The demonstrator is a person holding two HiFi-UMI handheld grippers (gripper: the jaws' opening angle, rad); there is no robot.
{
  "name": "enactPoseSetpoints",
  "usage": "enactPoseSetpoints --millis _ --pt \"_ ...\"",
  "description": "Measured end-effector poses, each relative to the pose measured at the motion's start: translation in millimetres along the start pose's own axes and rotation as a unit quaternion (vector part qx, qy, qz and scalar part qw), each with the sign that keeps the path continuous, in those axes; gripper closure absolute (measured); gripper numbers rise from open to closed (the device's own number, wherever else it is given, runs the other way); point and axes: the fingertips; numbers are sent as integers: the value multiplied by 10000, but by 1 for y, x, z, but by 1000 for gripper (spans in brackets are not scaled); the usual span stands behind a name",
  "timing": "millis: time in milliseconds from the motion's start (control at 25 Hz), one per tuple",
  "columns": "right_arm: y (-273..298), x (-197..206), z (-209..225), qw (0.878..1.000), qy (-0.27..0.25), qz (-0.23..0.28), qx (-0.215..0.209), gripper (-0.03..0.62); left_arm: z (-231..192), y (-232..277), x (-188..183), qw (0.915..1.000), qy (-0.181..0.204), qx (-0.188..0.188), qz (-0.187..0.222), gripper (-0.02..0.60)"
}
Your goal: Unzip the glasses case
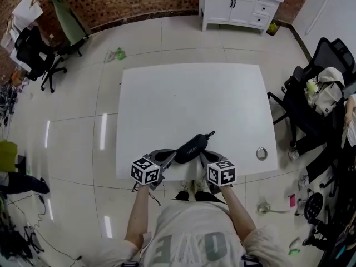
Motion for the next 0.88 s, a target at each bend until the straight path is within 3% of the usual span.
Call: enactPoseSetpoints --millis 200,360,480,640,880 --pt "23 -39 10 10000 -45 50 -60 594 52 27 4 9960 326 770 -310 578" --pt "46 -47 -12 9973 -581 -265 -351 594 90 58 3 9903 414 1278 -344 577" --pt "44 -57 -15 9952 -976 -53 -93 594 102 69 -1 9875 545 1435 -366 577" --pt "4 -58 -4 9942 -999 377 90 594 88 54 -19 9911 600 1183 -102 578" --pt "-46 6 14 9975 -687 -56 166 594 40 40 -47 9986 498 135 75 578"
Point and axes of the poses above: the fingertips, and each gripper's own axes: y forward along the fingers, z to its right, x out of its underside, and after that the axes turned 12 degrees about y, right-handed
